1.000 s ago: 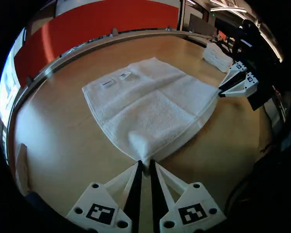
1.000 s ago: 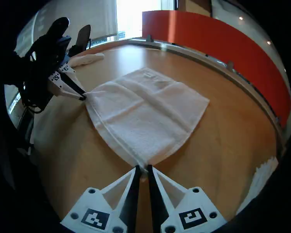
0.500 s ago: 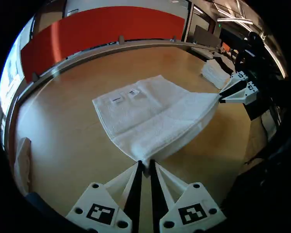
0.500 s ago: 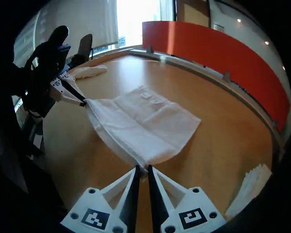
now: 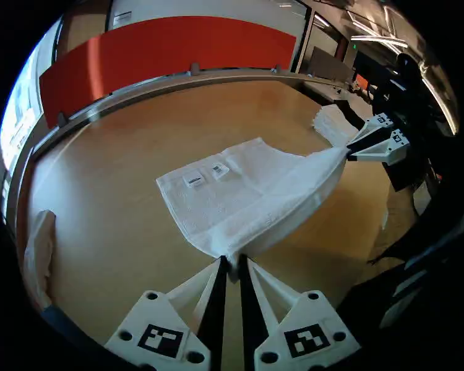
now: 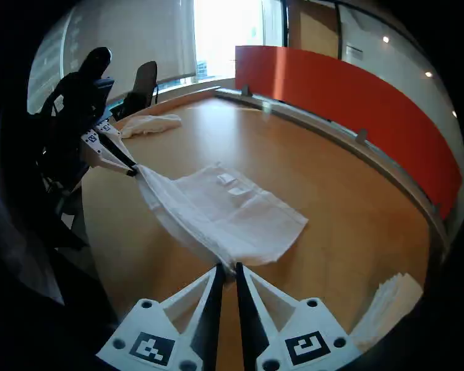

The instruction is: Fold towel

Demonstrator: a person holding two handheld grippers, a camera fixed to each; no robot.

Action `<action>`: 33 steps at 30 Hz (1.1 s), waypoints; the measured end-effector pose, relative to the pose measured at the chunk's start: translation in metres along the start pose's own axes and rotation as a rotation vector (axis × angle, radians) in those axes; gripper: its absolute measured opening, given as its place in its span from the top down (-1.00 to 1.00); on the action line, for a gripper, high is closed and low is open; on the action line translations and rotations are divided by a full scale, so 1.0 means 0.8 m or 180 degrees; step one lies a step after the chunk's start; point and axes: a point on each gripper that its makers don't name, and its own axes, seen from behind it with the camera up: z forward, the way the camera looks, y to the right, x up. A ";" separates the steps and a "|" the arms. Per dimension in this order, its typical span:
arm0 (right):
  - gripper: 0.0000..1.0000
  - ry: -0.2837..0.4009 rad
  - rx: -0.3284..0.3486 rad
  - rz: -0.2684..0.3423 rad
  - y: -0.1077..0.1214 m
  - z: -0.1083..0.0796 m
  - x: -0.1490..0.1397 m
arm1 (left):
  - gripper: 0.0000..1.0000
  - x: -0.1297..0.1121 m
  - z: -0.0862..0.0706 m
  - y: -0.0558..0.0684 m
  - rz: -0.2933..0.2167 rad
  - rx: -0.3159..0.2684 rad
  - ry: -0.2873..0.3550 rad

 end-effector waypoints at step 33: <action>0.70 -0.0080 -0.0051 -0.0058 0.051 0.042 0.033 | 0.72 0.057 0.043 -0.058 0.0056 0.0210 -0.0004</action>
